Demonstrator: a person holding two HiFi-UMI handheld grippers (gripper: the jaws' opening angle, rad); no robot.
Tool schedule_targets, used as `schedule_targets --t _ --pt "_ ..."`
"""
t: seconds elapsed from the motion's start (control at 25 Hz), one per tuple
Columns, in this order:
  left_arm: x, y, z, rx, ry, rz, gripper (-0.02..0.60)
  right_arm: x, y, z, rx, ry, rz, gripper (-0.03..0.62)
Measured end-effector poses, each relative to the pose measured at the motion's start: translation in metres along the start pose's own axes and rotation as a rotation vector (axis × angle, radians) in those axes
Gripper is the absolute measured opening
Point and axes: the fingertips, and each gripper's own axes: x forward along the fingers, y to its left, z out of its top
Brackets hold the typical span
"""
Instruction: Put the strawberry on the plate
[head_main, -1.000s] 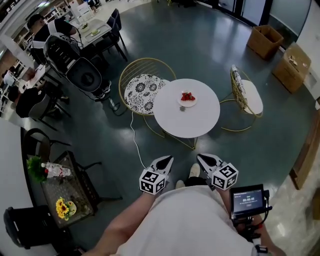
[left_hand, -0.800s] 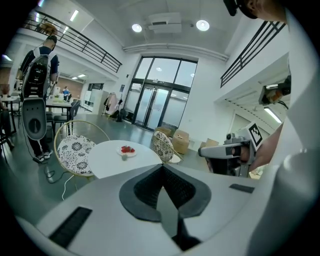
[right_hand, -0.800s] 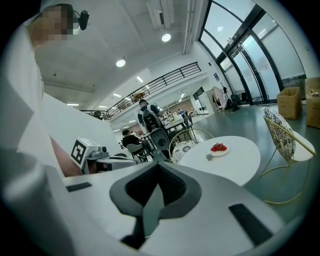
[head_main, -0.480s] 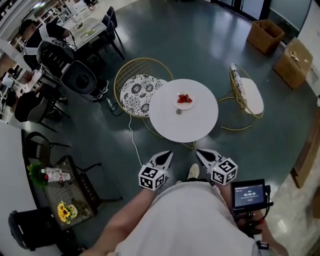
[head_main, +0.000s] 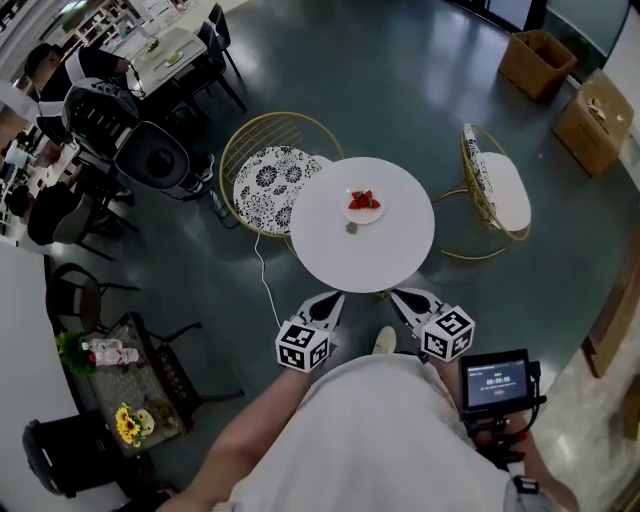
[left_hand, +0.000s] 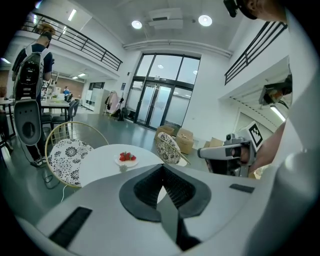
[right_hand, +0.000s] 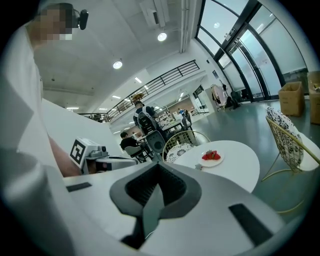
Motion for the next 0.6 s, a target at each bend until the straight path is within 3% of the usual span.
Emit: schedule_targets --t 0.28,0.6 --pt "0.043 0.008 0.021 -0.008 -0.008 0.057 0.006 0.010 -0.049 0.019 -0.004 0.016 0.049 0.006" --pt "0.054 0.010 0.023 -0.031 -0.004 0.089 0.006 0.014 -0.065 0.024 -0.003 0.041 0.074 0.006"
